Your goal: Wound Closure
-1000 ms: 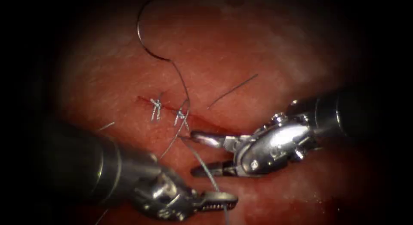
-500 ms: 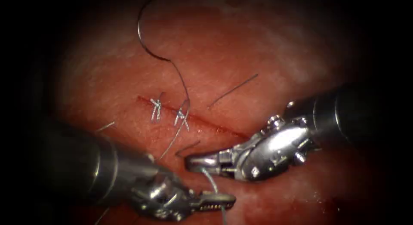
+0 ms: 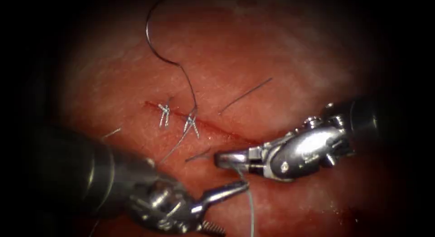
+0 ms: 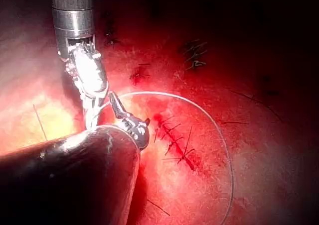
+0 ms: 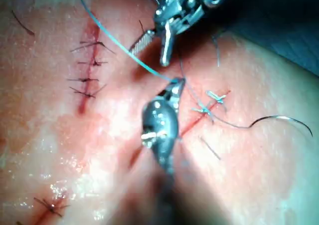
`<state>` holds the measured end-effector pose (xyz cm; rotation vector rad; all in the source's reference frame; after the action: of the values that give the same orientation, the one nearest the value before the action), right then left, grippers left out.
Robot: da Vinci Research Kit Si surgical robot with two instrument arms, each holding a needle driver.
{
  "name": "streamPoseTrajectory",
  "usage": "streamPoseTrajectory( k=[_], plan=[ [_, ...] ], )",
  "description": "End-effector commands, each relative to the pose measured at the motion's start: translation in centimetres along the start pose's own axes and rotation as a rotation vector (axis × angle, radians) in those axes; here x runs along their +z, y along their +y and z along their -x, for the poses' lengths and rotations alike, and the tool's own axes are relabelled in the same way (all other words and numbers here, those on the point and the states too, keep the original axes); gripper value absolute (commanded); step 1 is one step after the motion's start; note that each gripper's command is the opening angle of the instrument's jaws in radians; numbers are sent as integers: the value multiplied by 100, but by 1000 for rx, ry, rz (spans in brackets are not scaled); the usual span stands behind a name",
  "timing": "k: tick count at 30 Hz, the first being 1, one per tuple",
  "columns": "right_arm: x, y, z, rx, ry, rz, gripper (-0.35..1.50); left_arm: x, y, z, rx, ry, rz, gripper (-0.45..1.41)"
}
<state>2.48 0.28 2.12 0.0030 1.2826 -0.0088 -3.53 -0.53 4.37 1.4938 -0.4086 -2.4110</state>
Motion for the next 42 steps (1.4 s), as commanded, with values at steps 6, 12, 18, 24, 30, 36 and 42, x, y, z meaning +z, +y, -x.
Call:
streamPoseTrajectory(
  k=[6, 12, 18, 24, 30, 36, 42],
  plan=[
    [7, 15, 31, 119, -22, 22, -35, 1, 14, -3, 58, 2, -3, 84],
    [21, 33, 47, 208, -24, 25, -35, 5, 17, 1, 102, 11, -47, 86],
    [33, 54, 65, 205, -21, 16, -35, 2, 18, 8, 105, 31, -48, 79],
    [47, 46, 89, 178, -24, 18, -35, -11, 7, -1, 89, 72, -174, 76],
    [47, 58, 103, 173, -12, 27, -35, -18, 8, -7, 87, 84, -200, 76],
    [52, 66, 108, 190, -6, 36, -35, -18, 13, -8, 95, 115, -200, 76],
    [56, 70, 111, 190, -6, 38, -35, -21, 16, -15, 113, 146, -182, 69]
  ],
)
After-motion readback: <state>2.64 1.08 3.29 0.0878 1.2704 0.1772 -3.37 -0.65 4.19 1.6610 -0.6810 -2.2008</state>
